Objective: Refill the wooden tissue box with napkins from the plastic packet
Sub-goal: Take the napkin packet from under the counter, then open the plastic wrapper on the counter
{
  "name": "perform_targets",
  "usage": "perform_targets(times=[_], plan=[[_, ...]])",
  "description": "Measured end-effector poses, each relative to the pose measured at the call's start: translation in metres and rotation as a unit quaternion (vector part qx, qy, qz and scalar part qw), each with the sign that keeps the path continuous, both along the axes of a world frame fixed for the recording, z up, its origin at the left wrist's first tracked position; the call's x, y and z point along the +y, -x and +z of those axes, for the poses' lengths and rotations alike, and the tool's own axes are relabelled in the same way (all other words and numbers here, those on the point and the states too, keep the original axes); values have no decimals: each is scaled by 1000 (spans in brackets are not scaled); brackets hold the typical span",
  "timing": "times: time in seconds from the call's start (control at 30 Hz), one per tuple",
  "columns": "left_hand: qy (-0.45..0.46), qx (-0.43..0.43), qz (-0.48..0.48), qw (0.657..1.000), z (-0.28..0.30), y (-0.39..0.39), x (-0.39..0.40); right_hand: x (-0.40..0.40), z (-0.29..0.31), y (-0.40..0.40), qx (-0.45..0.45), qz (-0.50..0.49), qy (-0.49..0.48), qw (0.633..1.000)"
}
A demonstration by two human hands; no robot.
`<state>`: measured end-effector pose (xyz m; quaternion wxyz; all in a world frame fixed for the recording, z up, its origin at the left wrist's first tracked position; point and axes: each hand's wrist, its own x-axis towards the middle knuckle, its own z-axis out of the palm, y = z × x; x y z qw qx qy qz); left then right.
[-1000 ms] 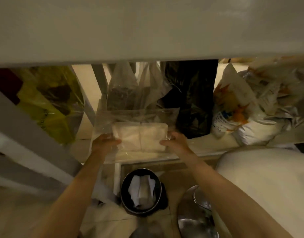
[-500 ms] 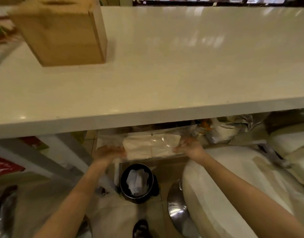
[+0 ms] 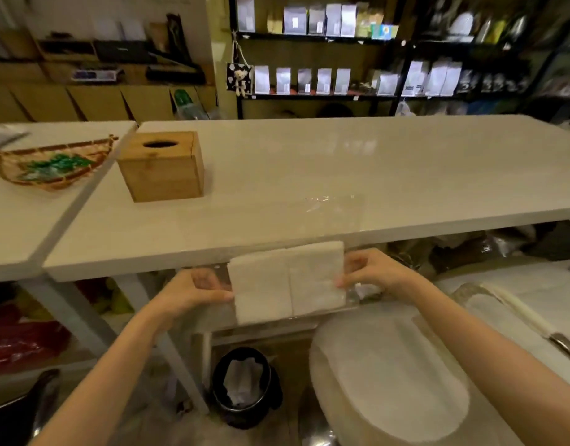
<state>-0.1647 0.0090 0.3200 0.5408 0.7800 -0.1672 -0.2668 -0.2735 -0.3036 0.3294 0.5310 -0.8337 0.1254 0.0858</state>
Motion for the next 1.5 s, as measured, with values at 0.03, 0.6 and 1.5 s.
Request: perform_targets(times=[0.03, 0.6, 1.5], plan=[[27, 4, 4, 1000, 12, 4, -2, -1, 12, 2, -5, 3, -10, 1000], [136, 8, 93, 986, 93, -92, -50, -29, 84, -105, -62, -117, -69, 989], [-279, -322, -272, 863, 163, -143, -134, -59, 65, -194, -61, -277, 86, 955]])
